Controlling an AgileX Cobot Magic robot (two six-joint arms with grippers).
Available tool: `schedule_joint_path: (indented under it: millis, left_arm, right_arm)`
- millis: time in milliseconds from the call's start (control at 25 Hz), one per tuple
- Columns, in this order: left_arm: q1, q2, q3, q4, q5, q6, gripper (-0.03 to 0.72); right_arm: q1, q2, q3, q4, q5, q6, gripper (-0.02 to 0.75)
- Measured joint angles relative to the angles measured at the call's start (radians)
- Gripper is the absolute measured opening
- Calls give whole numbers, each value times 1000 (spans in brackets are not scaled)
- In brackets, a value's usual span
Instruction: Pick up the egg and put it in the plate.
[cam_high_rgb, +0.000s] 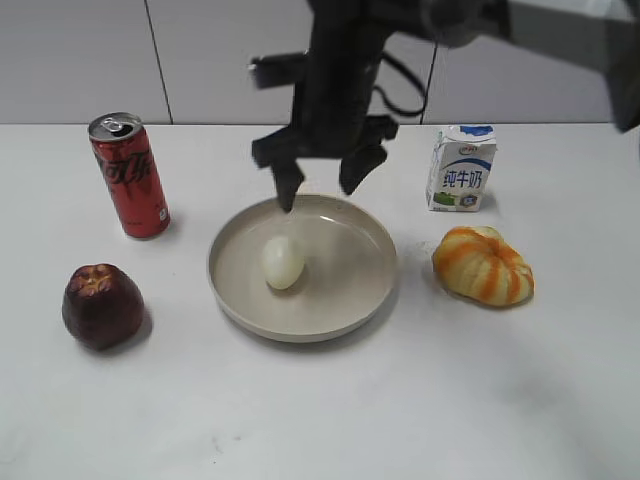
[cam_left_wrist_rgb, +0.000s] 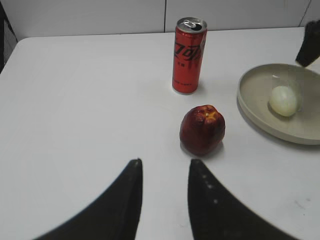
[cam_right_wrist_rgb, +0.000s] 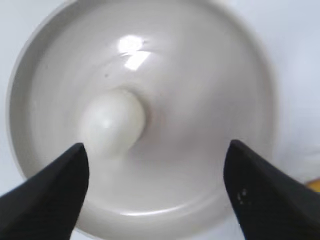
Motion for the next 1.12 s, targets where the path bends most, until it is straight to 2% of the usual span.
schedule_joint_path:
  millis: [120,400,600,760,1120]
  left_arm:
    - [0,0,0,0,0,0,230]
    - [0,0,0,0,0,0,230]
    - [0,0,0,0,0,0,230]
    - [0,0,0,0,0,0,230]
    - [0,0,0,0,0,0,230]
  right_arm:
    - [-102,-90,0,-51,0,-7,633]
    - [-405,-255,6,-104,1,-29,610]
    - [-581,-378,111,-115,0,-30,596]
    - [-605,-536,326,-116,-1,-52,595]
    - [-591,-1007,1016,-84,-14,-102,594]
